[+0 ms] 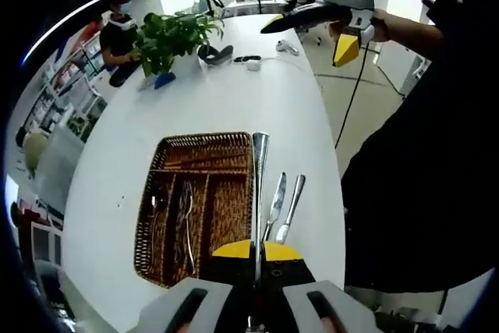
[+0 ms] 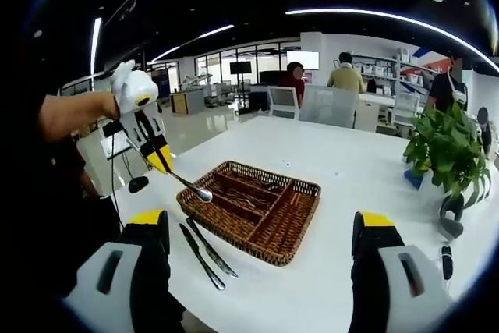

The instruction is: Arrange the knives, forks, and spoons in their matching storage slots by inserting each utensil handle-first until every utensil is classified and aligned in the correct compartment

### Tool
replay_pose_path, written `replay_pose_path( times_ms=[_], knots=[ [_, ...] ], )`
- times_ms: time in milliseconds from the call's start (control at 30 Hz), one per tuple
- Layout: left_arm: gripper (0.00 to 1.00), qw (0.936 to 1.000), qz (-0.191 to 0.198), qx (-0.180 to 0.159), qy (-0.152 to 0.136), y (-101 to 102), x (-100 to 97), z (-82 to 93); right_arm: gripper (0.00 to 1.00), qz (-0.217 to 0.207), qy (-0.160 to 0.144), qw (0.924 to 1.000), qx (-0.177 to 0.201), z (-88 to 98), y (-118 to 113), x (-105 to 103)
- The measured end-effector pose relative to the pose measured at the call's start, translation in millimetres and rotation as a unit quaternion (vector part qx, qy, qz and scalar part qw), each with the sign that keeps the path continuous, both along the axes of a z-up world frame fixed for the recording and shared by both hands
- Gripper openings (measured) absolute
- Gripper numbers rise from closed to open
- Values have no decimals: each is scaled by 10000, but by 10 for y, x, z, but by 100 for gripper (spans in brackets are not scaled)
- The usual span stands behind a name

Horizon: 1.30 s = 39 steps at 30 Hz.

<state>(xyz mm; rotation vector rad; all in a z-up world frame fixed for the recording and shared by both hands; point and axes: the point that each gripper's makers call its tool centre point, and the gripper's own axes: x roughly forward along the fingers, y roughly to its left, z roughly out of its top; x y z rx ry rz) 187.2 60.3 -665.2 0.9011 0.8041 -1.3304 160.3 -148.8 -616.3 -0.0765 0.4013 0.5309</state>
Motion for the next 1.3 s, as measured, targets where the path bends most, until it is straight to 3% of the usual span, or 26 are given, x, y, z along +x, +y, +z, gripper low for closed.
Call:
replay_pose_path(
  times_ms=[300,833,1300],
  knots=[
    [0,10000,5,37,17,-20,-38,130,99,49,3,10000,-42,3,-1,-8],
    [0,10000,6,19,-63,-85,24,144,99,65,11,10000,-45,5,-42,1],
    [0,9998,-40,59,-177,-106,303,57,99,11,90,9999,-43,-22,-81,49]
  ],
)
